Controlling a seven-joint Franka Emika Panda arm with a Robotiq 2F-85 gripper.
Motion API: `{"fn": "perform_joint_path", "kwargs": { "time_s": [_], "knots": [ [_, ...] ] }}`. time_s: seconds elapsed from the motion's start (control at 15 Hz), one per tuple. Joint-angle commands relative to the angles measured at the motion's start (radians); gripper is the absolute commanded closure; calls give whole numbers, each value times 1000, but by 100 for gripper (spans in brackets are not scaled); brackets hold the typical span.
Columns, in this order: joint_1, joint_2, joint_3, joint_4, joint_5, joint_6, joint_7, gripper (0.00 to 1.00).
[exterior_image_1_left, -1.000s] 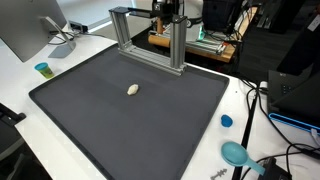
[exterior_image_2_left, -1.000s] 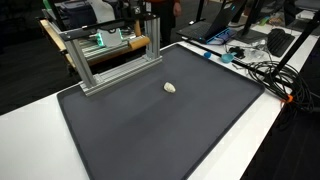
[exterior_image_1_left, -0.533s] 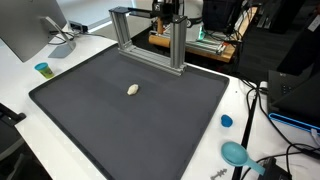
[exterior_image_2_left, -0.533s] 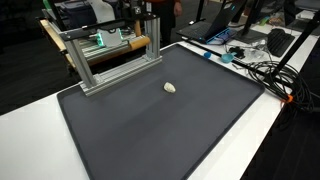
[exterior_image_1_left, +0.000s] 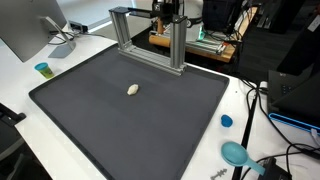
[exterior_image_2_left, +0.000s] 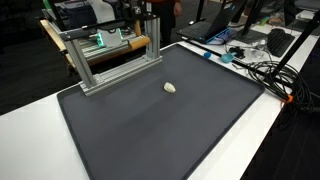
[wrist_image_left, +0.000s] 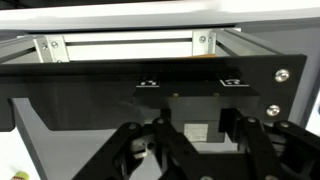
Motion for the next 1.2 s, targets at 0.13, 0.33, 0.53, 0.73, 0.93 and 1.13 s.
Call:
{"fn": "perform_joint_path", "kwargs": {
  "time_s": [0.13,0.33,0.53,0.73,0.93,1.13],
  "knots": [
    [22,31,-19,31,60,-45,-15,62],
    [21,36,-28,42,64,-56,-22,72],
    [20,42,-28,45,63,-57,-20,72],
    [33,45,-37,53,61,-87,-64,72],
    [55,53,-67,66,76,-118,-162,23],
    [63,65,-77,72,82,-112,-199,54]
  ]
}}
